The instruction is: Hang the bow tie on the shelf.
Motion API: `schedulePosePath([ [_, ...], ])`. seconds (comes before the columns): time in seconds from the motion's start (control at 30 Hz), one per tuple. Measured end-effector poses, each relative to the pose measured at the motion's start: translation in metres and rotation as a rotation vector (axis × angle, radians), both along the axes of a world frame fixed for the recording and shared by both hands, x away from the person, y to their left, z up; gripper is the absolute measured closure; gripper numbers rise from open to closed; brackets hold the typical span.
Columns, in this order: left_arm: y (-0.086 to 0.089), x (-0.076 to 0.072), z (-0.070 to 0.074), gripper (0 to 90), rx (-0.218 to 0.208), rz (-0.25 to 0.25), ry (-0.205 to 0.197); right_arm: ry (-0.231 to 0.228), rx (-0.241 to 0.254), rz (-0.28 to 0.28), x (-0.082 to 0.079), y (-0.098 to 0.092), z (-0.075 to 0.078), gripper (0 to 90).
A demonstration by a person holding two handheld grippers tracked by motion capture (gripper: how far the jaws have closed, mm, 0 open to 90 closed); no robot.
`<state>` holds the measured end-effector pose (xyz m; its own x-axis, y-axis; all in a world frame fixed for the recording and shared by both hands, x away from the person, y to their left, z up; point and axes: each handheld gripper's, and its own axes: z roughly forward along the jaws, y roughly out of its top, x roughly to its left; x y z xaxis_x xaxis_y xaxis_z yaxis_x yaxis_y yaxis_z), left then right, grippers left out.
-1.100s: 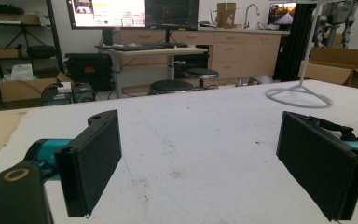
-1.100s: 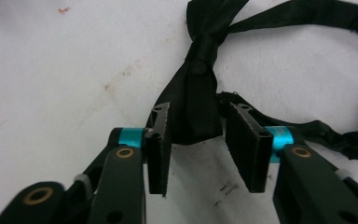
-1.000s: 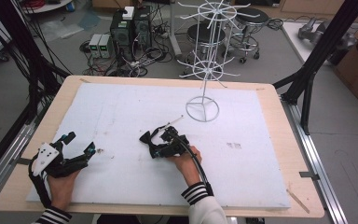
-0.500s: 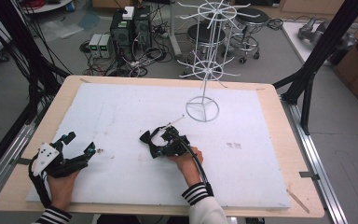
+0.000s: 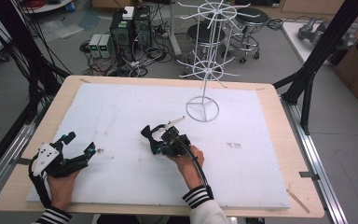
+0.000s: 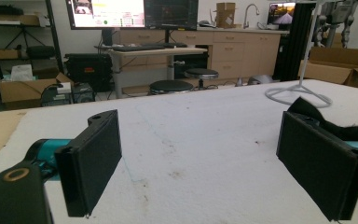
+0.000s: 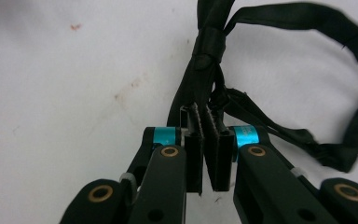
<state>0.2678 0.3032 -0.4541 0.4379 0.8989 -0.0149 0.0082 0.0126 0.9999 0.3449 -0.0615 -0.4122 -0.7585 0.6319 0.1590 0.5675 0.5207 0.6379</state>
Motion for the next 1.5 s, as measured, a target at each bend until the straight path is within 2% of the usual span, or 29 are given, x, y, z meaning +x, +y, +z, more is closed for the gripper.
schedulePosePath([
  [0.1,0.0,0.0,0.0,14.2,0.0,0.0,0.0,-0.073,0.025,-0.007,-0.006,-0.006,0.005,86.9],
  [0.47,0.0,0.0,0.0,14.3,-0.001,0.001,0.0,-0.22,0.097,-0.041,-0.018,-0.025,0.027,87.0],
  [0.6,0.0,0.0,0.0,14.2,-0.002,0.001,-0.001,-0.25,0.137,-0.064,-0.02,-0.037,0.035,87.0],
  [0.73,0.0,0.0,0.0,14.2,-0.001,0.001,-0.001,-0.283,0.206,-0.089,-0.022,-0.053,0.044,86.9],
  [0.9,0.0,0.0,0.0,14.2,-0.001,0.001,-0.001,-0.328,0.254,-0.128,-0.025,-0.073,0.06,86.9],
  [1.17,0.0,0.0,0.0,14.2,0.0,0.001,-0.003,-0.399,0.296,-0.189,-0.032,-0.097,0.082,86.9],
  [1.5,-0.001,0.0,0.0,14.2,0.001,0.001,-0.005,-0.445,0.318,-0.253,-0.038,-0.116,0.091,86.9],
])
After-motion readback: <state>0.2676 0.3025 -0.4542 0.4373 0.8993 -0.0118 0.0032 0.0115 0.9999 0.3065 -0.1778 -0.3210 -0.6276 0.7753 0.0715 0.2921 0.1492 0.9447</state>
